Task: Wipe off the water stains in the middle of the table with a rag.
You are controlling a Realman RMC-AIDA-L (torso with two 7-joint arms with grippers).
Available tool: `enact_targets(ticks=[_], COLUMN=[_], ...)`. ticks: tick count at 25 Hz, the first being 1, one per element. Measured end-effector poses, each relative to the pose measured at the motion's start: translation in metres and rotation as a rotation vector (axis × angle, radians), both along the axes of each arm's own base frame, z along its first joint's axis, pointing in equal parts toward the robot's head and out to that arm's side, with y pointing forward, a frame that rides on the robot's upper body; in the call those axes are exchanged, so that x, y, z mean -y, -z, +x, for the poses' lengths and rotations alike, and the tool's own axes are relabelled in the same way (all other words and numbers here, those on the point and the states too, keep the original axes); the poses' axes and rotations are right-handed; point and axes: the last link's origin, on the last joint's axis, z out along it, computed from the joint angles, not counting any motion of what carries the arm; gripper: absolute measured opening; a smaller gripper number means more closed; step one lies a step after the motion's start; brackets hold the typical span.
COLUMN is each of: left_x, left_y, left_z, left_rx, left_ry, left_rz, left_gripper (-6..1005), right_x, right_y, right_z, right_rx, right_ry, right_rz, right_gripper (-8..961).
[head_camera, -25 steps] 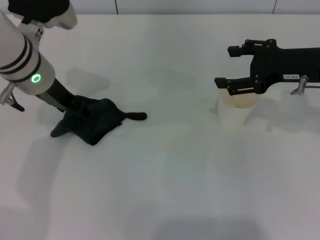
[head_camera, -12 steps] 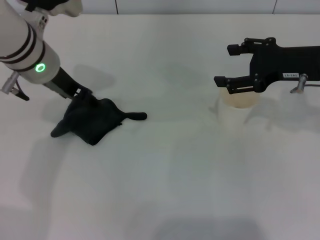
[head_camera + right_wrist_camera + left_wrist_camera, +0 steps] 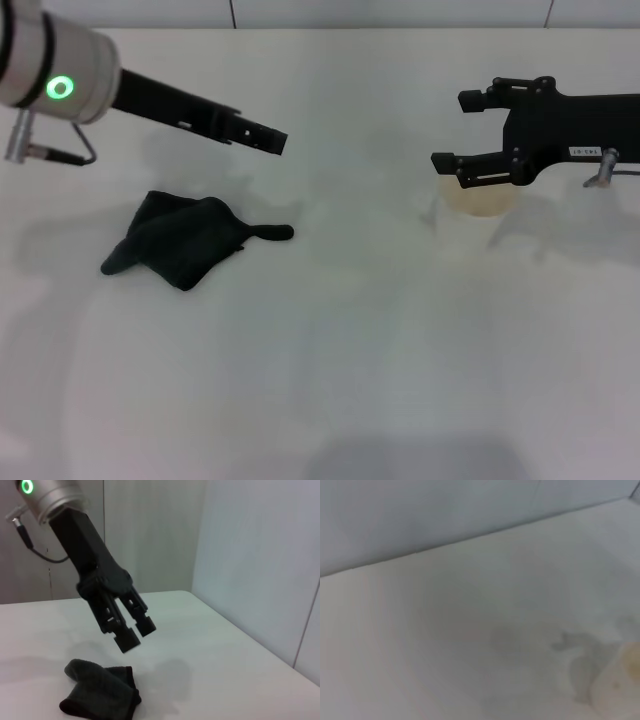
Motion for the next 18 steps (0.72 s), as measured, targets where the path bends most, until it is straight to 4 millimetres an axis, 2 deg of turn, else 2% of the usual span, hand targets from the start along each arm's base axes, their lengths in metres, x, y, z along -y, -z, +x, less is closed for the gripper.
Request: enact_targets(ticks=[7,10,18], left_x=[0.015,0.022,0.037], left_y=[-0.008,-0.010,-0.003], left_z=[-0.039,-0.063,-0.108], left_rx=[0.220,0.291,0.302], left_ry=[-0.055,-0.075,0.124], left_rz=[0.028,0.046,0.143], left_gripper=[867,866,867], right_x=[0.000,0.000,0.000], right_y=[0.000,0.001,0.002], right_z=[0.000,0.001,0.004], right_rx=[-0.003,-0.005,-0.006], right_ry=[0.007,0.011,0.023], right_rz=[-0.003,-0.006,-0.003], right_gripper=[841,841,841])
